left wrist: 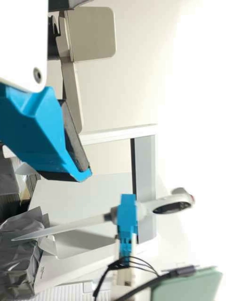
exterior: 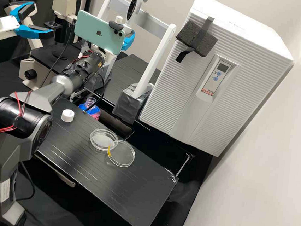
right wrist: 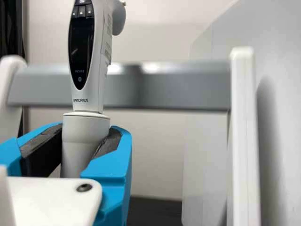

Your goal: Use the pipette

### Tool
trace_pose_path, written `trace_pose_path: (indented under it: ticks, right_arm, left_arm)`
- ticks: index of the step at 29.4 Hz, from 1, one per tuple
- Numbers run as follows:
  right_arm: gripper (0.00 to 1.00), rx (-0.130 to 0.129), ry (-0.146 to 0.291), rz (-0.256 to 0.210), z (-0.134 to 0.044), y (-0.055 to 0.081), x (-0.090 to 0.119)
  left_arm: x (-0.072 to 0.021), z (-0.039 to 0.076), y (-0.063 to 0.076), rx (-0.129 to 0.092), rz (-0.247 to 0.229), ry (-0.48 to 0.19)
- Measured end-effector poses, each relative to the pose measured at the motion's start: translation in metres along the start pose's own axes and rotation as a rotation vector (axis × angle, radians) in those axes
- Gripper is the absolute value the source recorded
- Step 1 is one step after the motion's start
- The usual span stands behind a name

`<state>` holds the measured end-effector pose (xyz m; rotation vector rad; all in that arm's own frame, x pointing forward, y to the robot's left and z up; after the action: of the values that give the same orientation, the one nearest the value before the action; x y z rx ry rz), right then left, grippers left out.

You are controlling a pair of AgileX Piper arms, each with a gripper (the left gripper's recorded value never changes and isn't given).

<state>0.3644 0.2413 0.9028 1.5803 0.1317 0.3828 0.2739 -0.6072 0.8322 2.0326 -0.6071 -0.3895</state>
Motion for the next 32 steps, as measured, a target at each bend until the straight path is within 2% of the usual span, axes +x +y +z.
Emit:
trace_pose_path:
  ticks: [4, 8, 10, 15, 20, 24, 29, 32]
  right_arm:
    - [0.00, 0.009, 0.025, 0.046, -0.005, 0.009, -0.009]
    - [0.00, 0.032, 0.052, 0.090, -0.010, 0.008, -0.025]
    - [0.00, 0.045, 0.063, 0.110, -0.010, 0.002, -0.037]
    - [0.00, 0.066, 0.061, 0.106, -0.004, -0.017, -0.057]
    - [0.00, 0.054, 0.034, 0.070, 0.006, -0.033, -0.068]
    - [0.00, 0.042, 0.020, 0.063, 0.012, -0.037, -0.078]
    - [0.00, 0.018, 0.030, 0.101, 0.015, -0.037, -0.083]
    - [0.00, 0.021, 0.032, 0.128, 0.015, -0.037, -0.085]
  left_arm:
    - [0.0000, 0.000, 0.000, -0.002, 0.000, 0.000]
    - [-0.0012, 0.000, -0.002, -0.020, -0.006, 0.001]
    - [-0.0007, -0.001, -0.005, -0.024, -0.017, 0.004]
    - [-0.0010, 0.005, -0.021, -0.042, -0.066, -0.016]
    - [-0.0050, 0.014, -0.040, -0.062, -0.131, -0.041]
    - [-0.0101, 0.021, -0.054, -0.076, -0.181, -0.060]
    - [-0.0162, 0.027, -0.066, -0.086, -0.226, -0.074]
    - [-0.0212, 0.029, -0.074, -0.092, -0.259, -0.079]
